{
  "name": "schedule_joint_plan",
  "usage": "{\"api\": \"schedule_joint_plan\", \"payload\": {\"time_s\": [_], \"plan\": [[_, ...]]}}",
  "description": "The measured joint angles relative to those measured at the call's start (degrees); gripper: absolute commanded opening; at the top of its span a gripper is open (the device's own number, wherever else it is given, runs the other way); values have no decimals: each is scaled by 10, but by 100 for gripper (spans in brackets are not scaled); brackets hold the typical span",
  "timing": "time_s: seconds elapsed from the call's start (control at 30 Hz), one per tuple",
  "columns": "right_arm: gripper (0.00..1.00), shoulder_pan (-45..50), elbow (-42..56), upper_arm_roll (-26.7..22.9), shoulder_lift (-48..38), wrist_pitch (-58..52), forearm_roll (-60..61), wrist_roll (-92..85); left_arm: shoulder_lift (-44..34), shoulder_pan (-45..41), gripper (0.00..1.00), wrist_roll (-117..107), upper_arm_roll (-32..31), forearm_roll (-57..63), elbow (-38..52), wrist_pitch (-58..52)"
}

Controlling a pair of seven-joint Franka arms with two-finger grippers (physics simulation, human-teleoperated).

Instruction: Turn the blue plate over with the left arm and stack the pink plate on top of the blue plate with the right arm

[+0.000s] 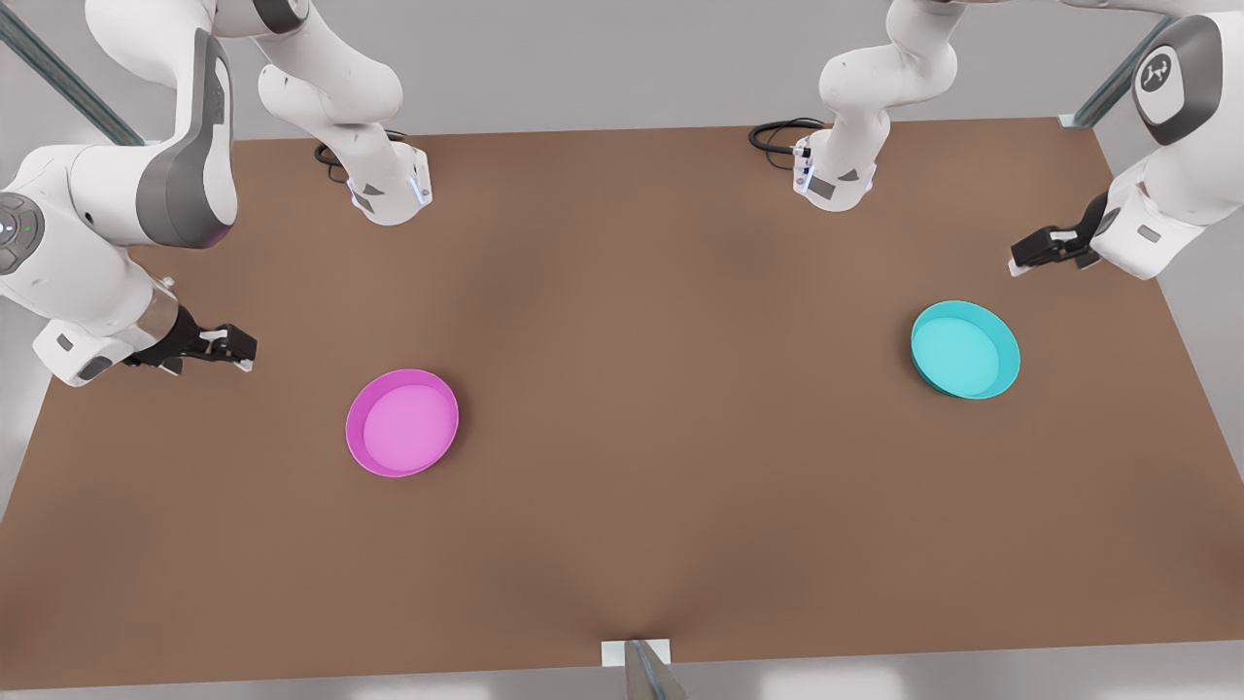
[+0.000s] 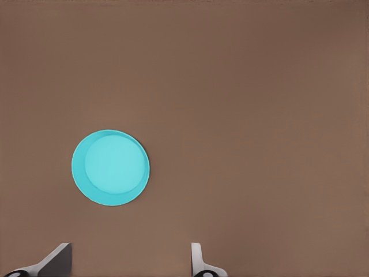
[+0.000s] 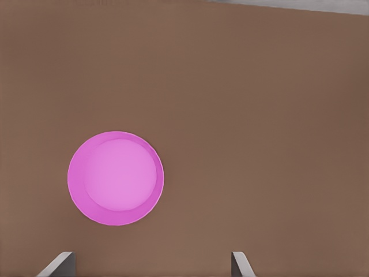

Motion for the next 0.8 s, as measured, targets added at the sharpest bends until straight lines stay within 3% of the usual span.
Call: {"api": "schedule_joint_plan", "payload": {"time_s": [0.1,0.2,0.27,0.47,0.7,0.8], "plan": [[100,0,0,0,0,1,0,-1,30,19,100,8,-1,-9,-24,11],[100,0,-1,0,1,2,0,-2,116,169,100,56,4,-16,-66,56],[100,0,-2,0,1,2,0,-3,147,213,100,106,14,-19,-106,114],[100,0,-2,1,1,2,0,-5,162,251,100,266,44,-52,-313,342],[100,0,-4,1,5,1,0,-6,198,295,100,436,45,-98,-403,535],[100,1,-17,3,99,17,37,-8,216,302,100,499,46,-125,-422,587]]}}
